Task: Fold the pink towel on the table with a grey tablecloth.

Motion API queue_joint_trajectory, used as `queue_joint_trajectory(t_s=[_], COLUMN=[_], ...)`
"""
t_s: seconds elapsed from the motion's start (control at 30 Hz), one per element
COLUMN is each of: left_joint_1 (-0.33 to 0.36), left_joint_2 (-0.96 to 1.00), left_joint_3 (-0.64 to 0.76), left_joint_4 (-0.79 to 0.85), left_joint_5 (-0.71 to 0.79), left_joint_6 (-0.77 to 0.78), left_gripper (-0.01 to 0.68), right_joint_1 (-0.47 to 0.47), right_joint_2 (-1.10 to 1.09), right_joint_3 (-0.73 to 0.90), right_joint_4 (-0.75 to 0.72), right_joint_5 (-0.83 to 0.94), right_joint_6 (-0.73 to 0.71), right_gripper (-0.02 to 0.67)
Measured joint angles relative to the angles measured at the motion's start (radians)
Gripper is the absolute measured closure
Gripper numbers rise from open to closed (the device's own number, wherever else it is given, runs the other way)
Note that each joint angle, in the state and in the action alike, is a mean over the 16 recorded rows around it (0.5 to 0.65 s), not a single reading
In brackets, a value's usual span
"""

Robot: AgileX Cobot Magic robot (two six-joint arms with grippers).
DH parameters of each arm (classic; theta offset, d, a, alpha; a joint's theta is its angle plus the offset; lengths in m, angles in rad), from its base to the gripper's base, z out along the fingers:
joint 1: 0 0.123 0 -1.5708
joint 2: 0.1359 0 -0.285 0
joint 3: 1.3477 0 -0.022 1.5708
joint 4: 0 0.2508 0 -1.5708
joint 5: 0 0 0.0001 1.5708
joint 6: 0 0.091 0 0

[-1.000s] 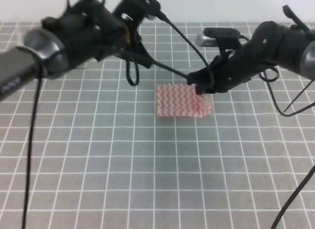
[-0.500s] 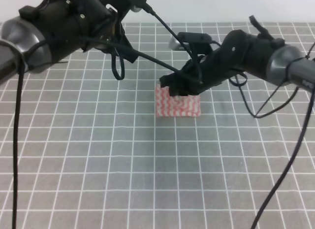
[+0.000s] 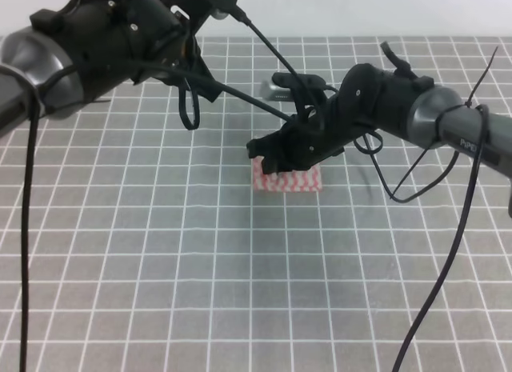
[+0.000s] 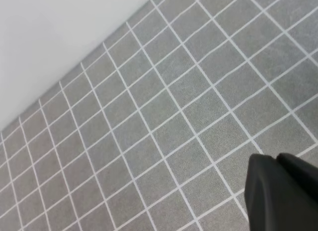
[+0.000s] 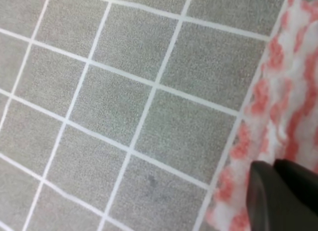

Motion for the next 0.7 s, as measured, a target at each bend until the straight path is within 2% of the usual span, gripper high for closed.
queue_joint_trajectory(t_s=[0.47,0.6,0.7], left_joint_1=[0.000,0.000,0.000], left_joint_2=[-0.002,-0.001,-0.001], left_joint_3=[0.000,0.000,0.000], left_joint_4=[-0.071,-0.099,-0.116], left_joint_5=[-0.003,-0.006,-0.009], left_joint_6=[-0.006,-0.007,-0.007], left_gripper=[0.669,0.669,0.669], right_joint_1=[0.000,0.000,0.001], right_joint_2=[0.011,0.010,0.011], right_joint_3=[-0.003,-0.003,-0.003], right_joint_4=[0.079,0.109,0.122], right_joint_5=[0.002,0.013,0.021], right_joint_6=[-0.050,-0.077,-0.095], right_gripper=[0.353,0.371,0.419])
